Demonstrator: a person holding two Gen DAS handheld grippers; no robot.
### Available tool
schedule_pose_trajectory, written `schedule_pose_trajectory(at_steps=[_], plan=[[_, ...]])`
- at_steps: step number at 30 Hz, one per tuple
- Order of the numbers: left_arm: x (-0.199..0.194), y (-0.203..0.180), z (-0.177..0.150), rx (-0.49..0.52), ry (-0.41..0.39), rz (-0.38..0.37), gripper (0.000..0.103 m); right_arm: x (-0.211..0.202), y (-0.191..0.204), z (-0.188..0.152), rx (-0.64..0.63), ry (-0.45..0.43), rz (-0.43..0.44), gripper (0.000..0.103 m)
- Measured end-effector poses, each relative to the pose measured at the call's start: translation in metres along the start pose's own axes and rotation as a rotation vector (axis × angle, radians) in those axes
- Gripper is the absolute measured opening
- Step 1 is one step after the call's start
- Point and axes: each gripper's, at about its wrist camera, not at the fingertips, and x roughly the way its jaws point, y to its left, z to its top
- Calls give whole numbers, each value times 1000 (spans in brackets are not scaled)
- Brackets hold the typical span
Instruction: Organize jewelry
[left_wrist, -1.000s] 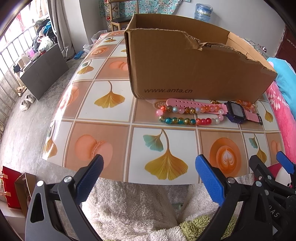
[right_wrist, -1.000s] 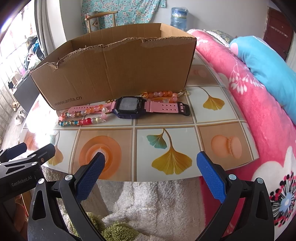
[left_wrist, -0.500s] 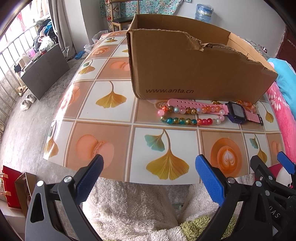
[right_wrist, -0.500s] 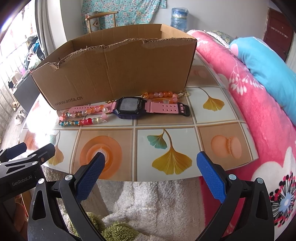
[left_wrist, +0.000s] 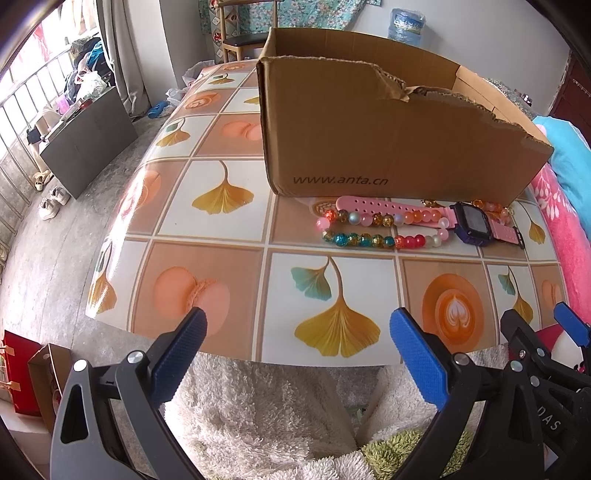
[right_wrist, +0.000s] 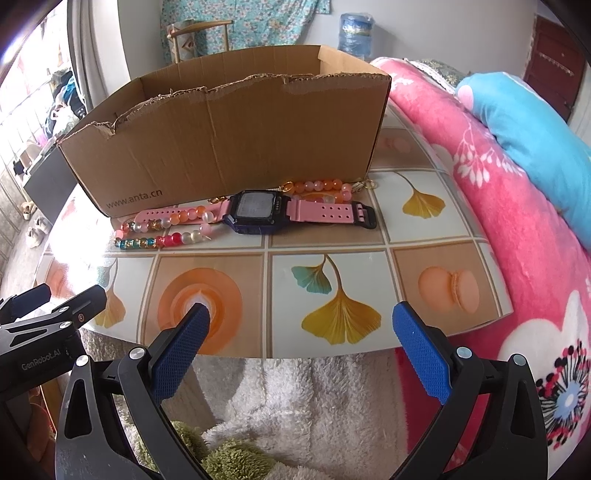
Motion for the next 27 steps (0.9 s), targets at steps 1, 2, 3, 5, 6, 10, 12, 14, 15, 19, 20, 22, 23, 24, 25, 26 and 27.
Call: schedule_pose_trajectory(at_steps=[1, 2, 3, 5, 6, 10, 12, 14, 15, 19, 20, 22, 23, 24, 25, 26, 27], plan=[[1, 0, 0, 0, 1, 0, 97, 0, 0, 0, 1, 2, -2, 96], [1, 0, 0, 0, 2, 1, 97, 0, 1, -1, 2, 3, -4, 96], [1, 0, 0, 0, 3, 1, 97, -1, 1, 0, 2, 3, -7, 96], [1, 0, 1, -1, 1, 4, 97, 0, 1, 0, -1, 6, -13, 96], [1, 0, 1, -3, 1, 4, 97, 0, 1, 0, -1, 7, -14, 96], [3, 0, 1, -6, 7, 6, 97, 2, 1, 1, -8, 13, -19, 96], [6, 0, 2, -6, 12, 10, 97, 3, 1, 2, -11, 17, -20, 96], [9, 2, 4, -6, 16, 14, 97, 6, 1, 2, -16, 23, -22, 96], [11, 1, 5, -7, 20, 16, 97, 8, 1, 3, -17, 26, -22, 96], [20, 3, 9, -4, 32, 28, 97, 16, -2, 6, -17, 40, -22, 96], [23, 3, 11, -3, 35, 31, 97, 18, -2, 7, -17, 42, -22, 96], [27, 3, 13, 3, 36, 41, 97, 22, -4, 9, -17, 45, -21, 96], [31, 3, 15, 10, 33, 49, 97, 25, -5, 10, -18, 46, -20, 96], [34, 2, 17, 14, 29, 54, 97, 28, -6, 11, -18, 45, -18, 96], [37, 2, 19, 22, 25, 62, 97, 30, -6, 12, -18, 45, -17, 96], [39, 3, 21, 28, 24, 65, 97, 33, -8, 14, -18, 44, -15, 96], [43, 3, 23, 37, 21, 69, 97, 36, -9, 15, -19, 42, -12, 96]])
